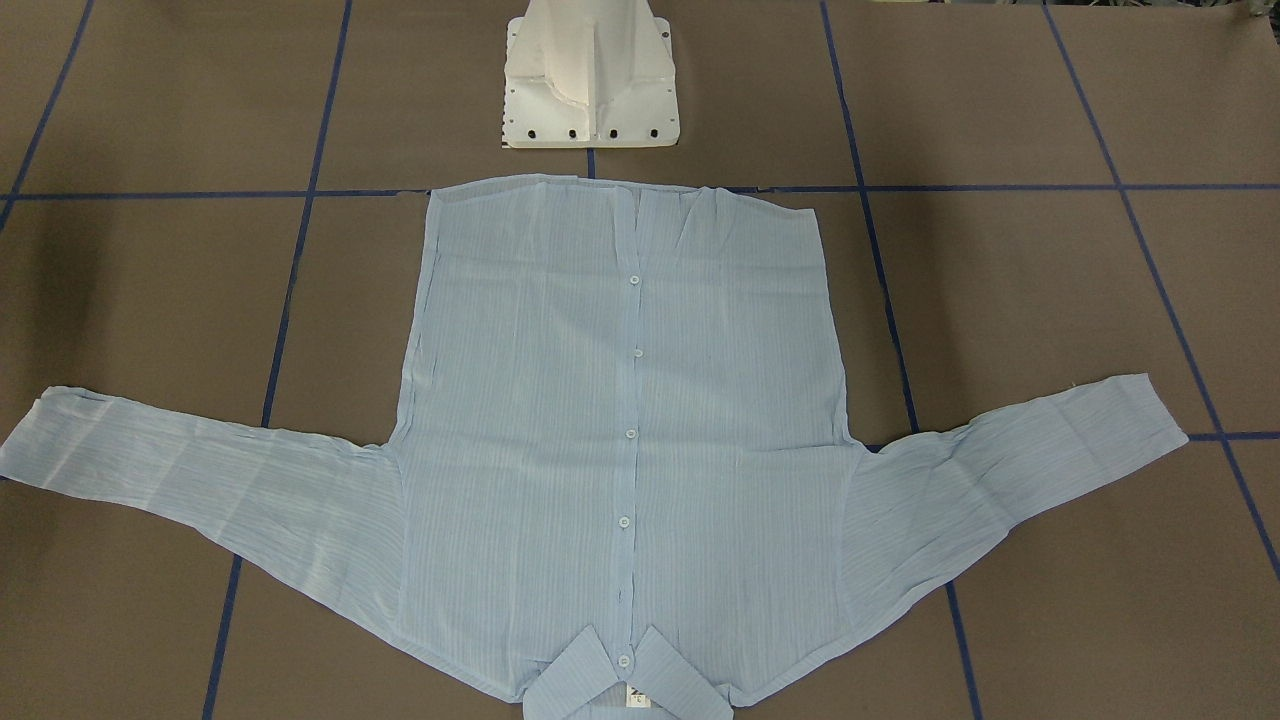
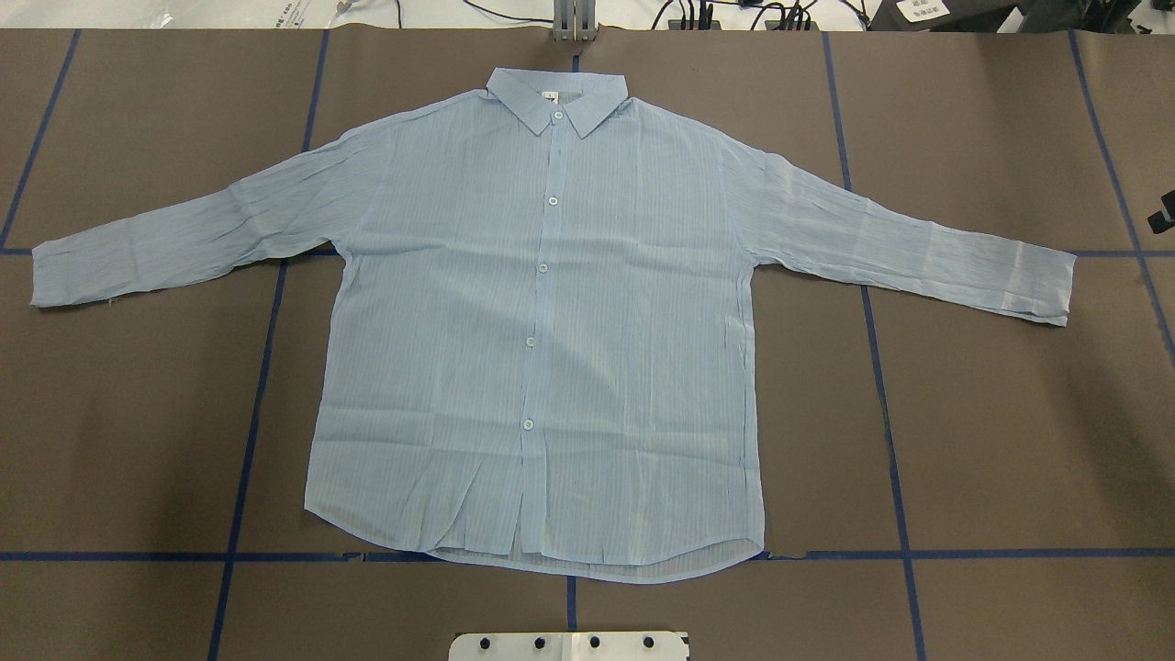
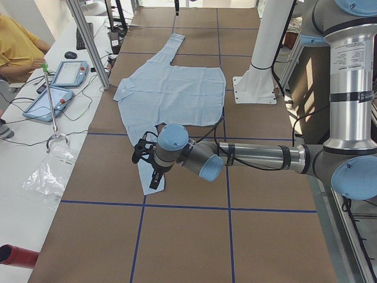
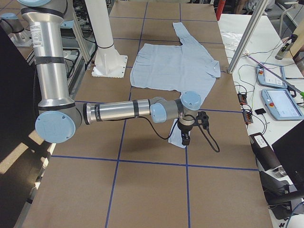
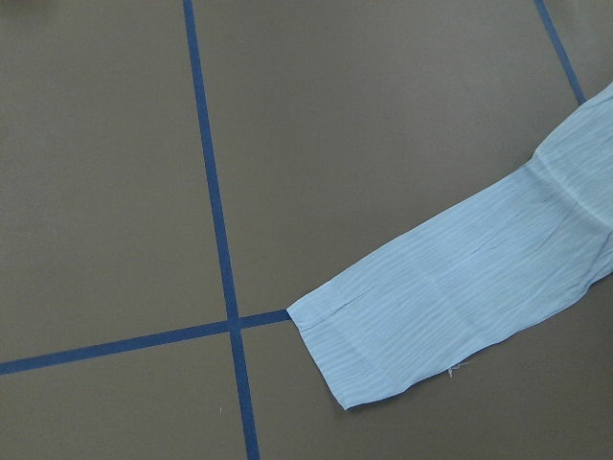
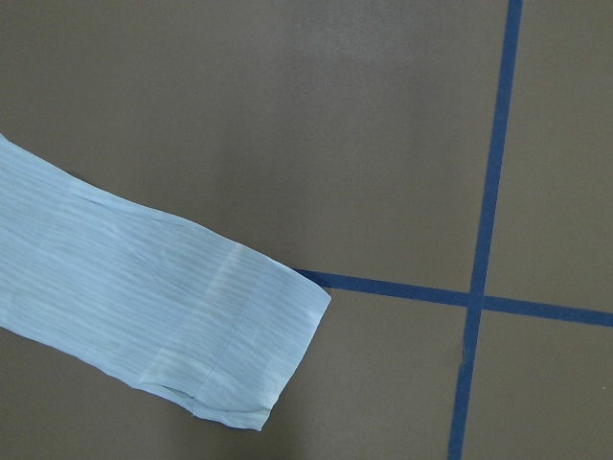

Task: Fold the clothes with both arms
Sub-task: 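Grasp the cuff of the sleeve nearest the right gripper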

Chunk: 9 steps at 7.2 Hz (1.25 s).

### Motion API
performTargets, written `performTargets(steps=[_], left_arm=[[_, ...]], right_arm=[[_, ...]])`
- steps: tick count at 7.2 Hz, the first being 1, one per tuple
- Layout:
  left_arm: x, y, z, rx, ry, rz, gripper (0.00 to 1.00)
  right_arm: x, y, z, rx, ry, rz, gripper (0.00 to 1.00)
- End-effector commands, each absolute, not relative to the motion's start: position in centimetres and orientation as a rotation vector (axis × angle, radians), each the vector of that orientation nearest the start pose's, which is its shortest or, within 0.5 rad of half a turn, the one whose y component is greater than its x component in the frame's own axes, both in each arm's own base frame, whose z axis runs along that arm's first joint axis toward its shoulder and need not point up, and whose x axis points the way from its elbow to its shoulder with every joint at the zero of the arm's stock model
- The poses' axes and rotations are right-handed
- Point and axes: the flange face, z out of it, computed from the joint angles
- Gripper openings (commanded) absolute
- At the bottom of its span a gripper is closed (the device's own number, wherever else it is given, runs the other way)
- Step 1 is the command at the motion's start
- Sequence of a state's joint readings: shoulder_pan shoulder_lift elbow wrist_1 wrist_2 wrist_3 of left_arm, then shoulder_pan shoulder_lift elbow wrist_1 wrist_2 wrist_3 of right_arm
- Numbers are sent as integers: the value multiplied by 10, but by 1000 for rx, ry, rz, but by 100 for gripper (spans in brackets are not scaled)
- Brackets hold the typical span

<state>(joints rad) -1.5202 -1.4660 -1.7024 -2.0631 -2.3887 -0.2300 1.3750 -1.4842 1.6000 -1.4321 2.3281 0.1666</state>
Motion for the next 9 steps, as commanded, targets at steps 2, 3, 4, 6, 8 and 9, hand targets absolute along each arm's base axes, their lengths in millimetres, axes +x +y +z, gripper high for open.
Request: performTargets(steps=[2,3,4,6,8,9], left_arm=[[-36,-468,586,365,865,44,100],[-37,-468,588,363,863,43,100],[-37,-468,589,361,863,42,100],[-36,-468,589,361,865,43,100],[-36,-468,589,361,865,43,100],[-37,-467,589,361,865,43,100]], right_arm=[[-92,-549,587,84,-809,-46,100],[-97,-559,630,71,-798,-47,99],[-100,-566,674,89,-802,-61,98],[-113,-586,701,115,-801,-83,93],[-122,-589,695,121,-804,-103,92],[-126,-588,698,114,-803,-107,91]])
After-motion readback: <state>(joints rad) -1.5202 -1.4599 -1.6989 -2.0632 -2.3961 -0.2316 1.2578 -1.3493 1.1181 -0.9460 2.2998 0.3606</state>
